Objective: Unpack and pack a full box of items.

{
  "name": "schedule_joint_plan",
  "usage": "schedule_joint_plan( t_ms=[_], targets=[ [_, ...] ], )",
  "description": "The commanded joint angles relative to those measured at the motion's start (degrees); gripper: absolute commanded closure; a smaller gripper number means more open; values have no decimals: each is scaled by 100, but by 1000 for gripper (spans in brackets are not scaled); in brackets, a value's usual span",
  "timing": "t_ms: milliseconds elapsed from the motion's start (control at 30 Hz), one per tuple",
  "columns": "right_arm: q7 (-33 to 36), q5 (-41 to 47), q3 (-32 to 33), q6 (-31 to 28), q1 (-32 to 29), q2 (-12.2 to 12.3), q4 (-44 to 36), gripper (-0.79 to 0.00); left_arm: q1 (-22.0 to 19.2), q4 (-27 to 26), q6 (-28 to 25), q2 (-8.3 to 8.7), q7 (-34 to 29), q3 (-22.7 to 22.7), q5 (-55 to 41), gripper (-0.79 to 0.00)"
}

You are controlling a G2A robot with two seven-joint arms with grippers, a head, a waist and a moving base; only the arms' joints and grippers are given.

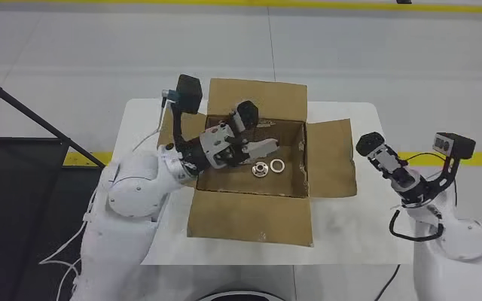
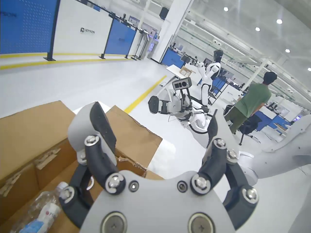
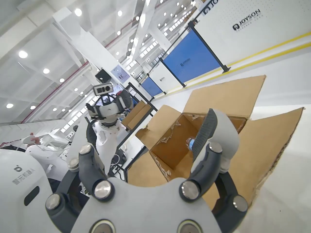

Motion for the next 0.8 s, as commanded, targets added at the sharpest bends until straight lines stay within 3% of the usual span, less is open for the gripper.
schedule_joint_plan(
  t_ms=[0,200,367,767],
  targets=[
    [-54,-336,-122,130,89,12,56,-785,399,-186,-132,55,-14,-432,-82,-785],
    [-227,-921,-350,484,136,49,67,-785,1370,-482,-618,172,166,-1482,-502,-785],
    [-314,-1210,-375,740,13,88,21,-785,1934,-441,-1173,238,194,-1944,-850,-785],
    [-1171,-1981,-718,1388,-380,99,-185,-785,1983,-429,-1262,246,161,-1951,-909,-785]
  ],
)
